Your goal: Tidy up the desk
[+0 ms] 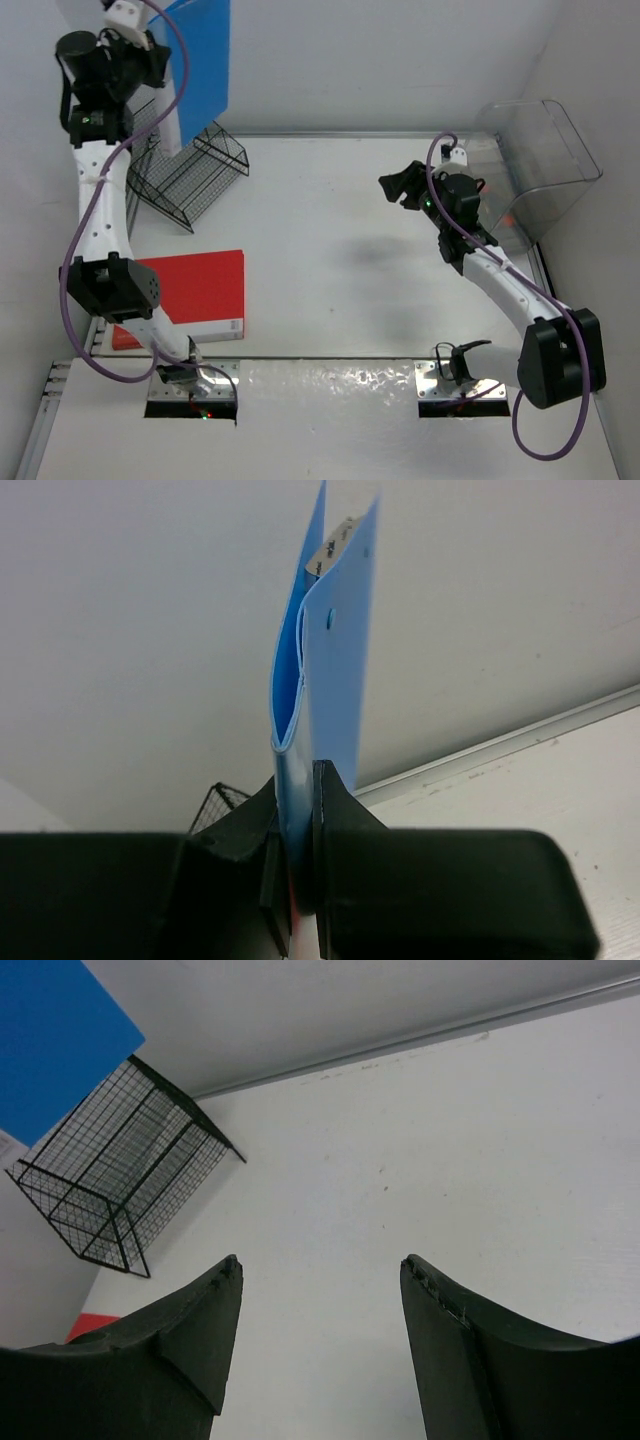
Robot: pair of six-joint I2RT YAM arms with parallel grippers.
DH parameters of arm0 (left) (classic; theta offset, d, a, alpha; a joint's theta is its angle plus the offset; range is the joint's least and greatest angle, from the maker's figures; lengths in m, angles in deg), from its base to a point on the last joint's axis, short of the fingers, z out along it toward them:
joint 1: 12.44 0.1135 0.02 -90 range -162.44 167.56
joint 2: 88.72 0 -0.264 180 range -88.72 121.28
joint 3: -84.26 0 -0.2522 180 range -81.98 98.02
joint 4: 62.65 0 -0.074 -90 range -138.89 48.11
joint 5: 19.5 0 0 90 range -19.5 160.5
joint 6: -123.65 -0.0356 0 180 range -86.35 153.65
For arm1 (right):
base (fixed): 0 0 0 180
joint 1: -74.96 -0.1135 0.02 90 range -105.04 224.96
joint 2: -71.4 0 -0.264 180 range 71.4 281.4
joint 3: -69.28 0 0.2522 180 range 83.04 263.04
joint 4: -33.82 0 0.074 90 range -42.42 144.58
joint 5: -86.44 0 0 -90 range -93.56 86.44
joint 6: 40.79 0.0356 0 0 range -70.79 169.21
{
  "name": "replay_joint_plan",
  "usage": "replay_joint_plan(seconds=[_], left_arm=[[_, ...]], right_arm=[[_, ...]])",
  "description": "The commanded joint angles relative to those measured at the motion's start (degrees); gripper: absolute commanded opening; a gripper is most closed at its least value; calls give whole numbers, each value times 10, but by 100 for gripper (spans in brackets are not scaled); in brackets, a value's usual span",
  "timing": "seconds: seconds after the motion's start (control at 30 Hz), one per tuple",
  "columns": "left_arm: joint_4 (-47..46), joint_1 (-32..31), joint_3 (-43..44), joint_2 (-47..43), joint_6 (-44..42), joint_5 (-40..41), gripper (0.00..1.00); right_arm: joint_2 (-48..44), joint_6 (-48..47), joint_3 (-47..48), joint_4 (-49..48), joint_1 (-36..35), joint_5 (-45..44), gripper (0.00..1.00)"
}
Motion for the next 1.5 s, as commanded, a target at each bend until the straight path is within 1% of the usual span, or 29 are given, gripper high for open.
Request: replay_joint_plan(seconds=[0.0,0.03,0.07,0.13,0.17,0.2,0.27,0.3,0.43,0.53,0.57,0.63,0.67,0.77,0.83,0.87,0.93,1.2,1.33,1.47], left_arm=[[-76,66,29,-37,52,-85,0],[-90,77,29,-34,60,-88,0],[-97,102,29,-31,65,-93,0],[-125,125,29,-25,86,-123,0],[-140,147,29,-15,102,-134,0],[-180,158,29,-8,131,-160,0],[-211,187,31,10,166,-174,0],[-237,194,31,16,181,-175,0],[-266,206,27,46,183,-179,0],[-314,209,9,59,201,-215,0],[-322,211,9,64,205,-215,0],[-356,216,19,82,241,-236,0],[-372,223,35,95,268,-254,0],[-376,235,45,103,272,-271,0],[-358,240,51,108,250,-281,0],[-326,241,56,110,222,-285,0],[-322,250,59,113,215,-294,0],[-330,270,50,122,224,-316,0],[-365,276,29,128,244,-326,0],[-369,281,32,140,252,-324,0]], right_arm=[[-7,-16,-11,-63,-1,21,63],[-10,-21,-13,-65,-1,22,63],[-11,-24,-16,-67,-1,24,63],[-12,-26,-20,-73,-1,28,63],[-12,-26,-18,-79,-1,31,63],[-11,-25,-14,-79,-1,36,63],[-6,-24,-6,-80,-1,52,63],[-5,-20,-6,-83,0,54,63],[-1,-14,-3,-95,0,53,63],[6,-8,0,-94,-1,50,64],[6,-3,1,-94,0,50,64],[16,15,9,-88,-1,56,64],[22,24,19,-87,-1,73,64],[23,30,24,-85,-1,78,64],[22,29,23,-83,-1,72,64],[22,26,24,-77,-1,67,64],[24,21,30,-70,-1,62,64],[28,8,31,-67,-1,53,64],[30,4,31,-65,-1,51,64],[32,6,37,-63,-1,51,64]])
